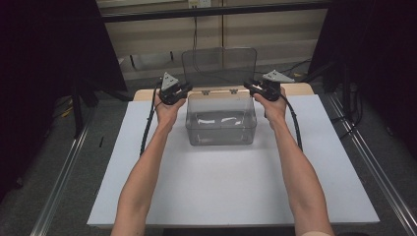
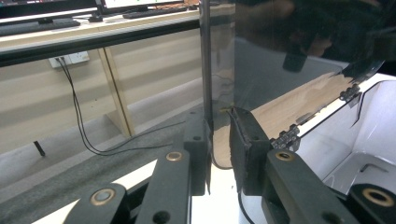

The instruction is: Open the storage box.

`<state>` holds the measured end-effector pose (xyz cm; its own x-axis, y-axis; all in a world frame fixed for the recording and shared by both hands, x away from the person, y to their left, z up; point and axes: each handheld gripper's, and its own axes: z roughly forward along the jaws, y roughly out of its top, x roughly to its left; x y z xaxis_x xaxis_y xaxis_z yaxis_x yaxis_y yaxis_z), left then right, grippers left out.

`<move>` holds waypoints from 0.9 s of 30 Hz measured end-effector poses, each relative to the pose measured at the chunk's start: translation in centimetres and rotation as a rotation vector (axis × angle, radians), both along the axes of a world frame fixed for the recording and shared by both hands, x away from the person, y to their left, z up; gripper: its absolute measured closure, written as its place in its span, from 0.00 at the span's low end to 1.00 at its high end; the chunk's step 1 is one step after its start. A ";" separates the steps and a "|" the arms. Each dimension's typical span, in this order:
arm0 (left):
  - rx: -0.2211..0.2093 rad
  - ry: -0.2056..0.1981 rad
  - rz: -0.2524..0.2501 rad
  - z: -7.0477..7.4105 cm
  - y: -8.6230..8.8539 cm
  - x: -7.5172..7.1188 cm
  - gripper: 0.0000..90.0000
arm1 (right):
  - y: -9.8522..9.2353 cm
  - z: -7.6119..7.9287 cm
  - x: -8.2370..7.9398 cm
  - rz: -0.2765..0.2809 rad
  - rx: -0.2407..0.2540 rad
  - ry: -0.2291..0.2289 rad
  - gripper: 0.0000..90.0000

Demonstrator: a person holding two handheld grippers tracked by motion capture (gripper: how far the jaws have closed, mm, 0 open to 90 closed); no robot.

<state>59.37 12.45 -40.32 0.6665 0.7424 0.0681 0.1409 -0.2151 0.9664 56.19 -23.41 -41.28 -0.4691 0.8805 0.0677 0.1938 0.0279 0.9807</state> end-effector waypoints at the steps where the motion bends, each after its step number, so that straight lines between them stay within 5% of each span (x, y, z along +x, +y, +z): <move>1: 0.002 0.002 0.000 0.0 0.0 0.0 0.87 | 0.0 -0.2 0.1 -0.002 0.007 0.007 0.75; 7: -0.005 0.010 0.007 -0.1 0.0 0.4 0.87 | -0.1 -0.5 0.5 0.003 0.042 0.018 0.77; 11: -0.054 0.038 0.017 -0.2 -0.2 0.5 0.86 | -0.1 -0.5 0.6 -0.004 0.041 0.023 0.77; 27: -0.015 0.067 0.015 0.0 -0.4 1.2 0.79 | 0.2 -0.5 1.1 -0.021 0.061 0.055 0.74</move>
<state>60.58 12.05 -40.35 0.6579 0.7530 0.0127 0.2086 -0.1984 0.9577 57.30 -23.25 -41.78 -0.4451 0.8833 0.1469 0.2476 -0.0363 0.9682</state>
